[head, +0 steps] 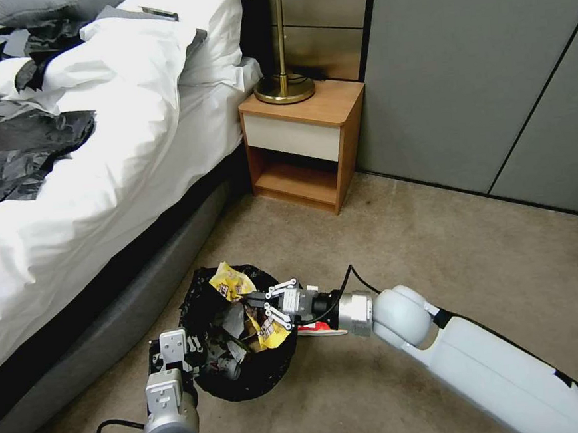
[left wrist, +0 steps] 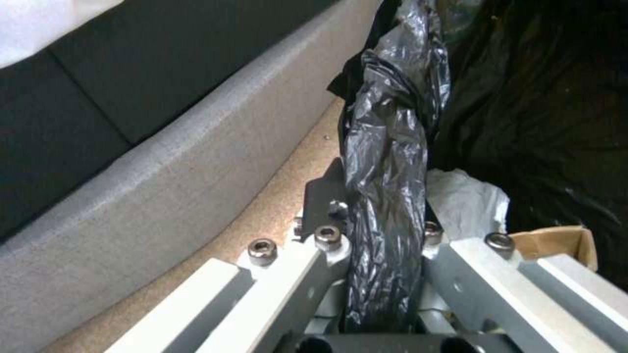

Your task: Pick up the trash bin, then pick up the garbage from the floor and place it into the trash bin.

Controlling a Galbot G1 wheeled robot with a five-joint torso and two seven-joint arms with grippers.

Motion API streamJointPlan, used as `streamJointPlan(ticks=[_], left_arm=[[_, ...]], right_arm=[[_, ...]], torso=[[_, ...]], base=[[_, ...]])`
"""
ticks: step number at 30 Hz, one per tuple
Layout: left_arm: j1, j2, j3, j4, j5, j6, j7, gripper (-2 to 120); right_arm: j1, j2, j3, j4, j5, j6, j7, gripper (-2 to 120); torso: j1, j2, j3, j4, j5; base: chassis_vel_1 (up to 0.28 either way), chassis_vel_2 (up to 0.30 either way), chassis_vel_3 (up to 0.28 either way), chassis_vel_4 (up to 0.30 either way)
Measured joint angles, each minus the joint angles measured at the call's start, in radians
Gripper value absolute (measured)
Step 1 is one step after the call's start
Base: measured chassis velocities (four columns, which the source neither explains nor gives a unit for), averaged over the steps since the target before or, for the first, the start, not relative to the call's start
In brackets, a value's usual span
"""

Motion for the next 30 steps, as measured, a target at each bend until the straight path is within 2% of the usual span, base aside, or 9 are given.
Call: streamJointPlan(ticks=[5, 7, 13, 15, 19, 22, 24, 26, 30], left_arm=[[-0.003, -0.001, 0.000, 0.000, -0.002, 0.001, 0.000, 1], [-0.006, 0.000, -0.001, 0.000, -0.005, 0.002, 0.000, 1], [-0.012, -0.001, -0.002, 0.000, -0.007, 0.005, 0.001, 1], [-0.014, -0.001, -0.002, 0.001, -0.007, 0.005, 0.001, 1], [-0.014, -0.001, -0.002, 0.001, -0.008, 0.005, 0.001, 1], [-0.015, -0.001, -0.001, 0.002, -0.008, 0.006, 0.001, 1], [-0.015, -0.001, -0.001, 0.002, -0.008, 0.006, 0.001, 1], [-0.014, -0.001, -0.001, 0.002, -0.008, 0.006, 0.001, 1], [-0.014, -0.001, -0.001, 0.002, -0.008, 0.006, 0.001, 1]], right_arm=[[-0.015, 0.002, -0.014, -0.015, -0.013, -0.006, -0.009, 2], [-0.022, 0.002, -0.017, -0.015, -0.017, -0.009, -0.010, 14], [-0.028, 0.000, -0.018, -0.014, -0.020, -0.013, -0.009, 30], [-0.030, -0.005, -0.018, -0.013, -0.020, -0.014, -0.008, 43], [-0.033, -0.010, -0.015, -0.009, -0.019, -0.017, -0.008, 53], [-0.037, -0.011, -0.010, -0.009, -0.019, -0.018, -0.008, 69], [-0.038, -0.012, -0.009, -0.009, -0.019, -0.018, -0.008, 70], [-0.040, -0.013, -0.006, -0.009, -0.019, -0.018, -0.008, 82], [-0.040, -0.012, -0.005, -0.009, -0.018, -0.020, -0.008, 92]], torso=[[0.000, 0.000, 0.000, 0.0000, 0.0001], [0.000, 0.000, 0.000, 0.0000, 0.0001], [0.000, 0.000, 0.000, -0.0001, 0.0001], [0.000, 0.000, 0.000, 0.0000, 0.0001], [0.000, 0.000, 0.000, 0.0000, 0.0001], [0.000, 0.000, 0.000, 0.0000, 0.0001], [0.000, 0.000, 0.000, 0.0000, 0.0001], [0.000, 0.000, 0.000, 0.0000, 0.0001], [0.000, 0.000, 0.000, 0.0000, 0.0001]], base=[[0.000, 0.000, 0.000, 0.000], [0.000, 0.000, 0.000, 0.000], [0.000, 0.000, 0.000, 0.000], [0.000, 0.000, 0.000, 0.000], [0.000, 0.000, 0.000, 0.000], [0.000, 0.000, 0.000, 0.000], [0.000, 0.000, 0.000, 0.000], [0.000, 0.000, 0.000, 0.000], [0.000, 0.000, 0.000, 0.000]])
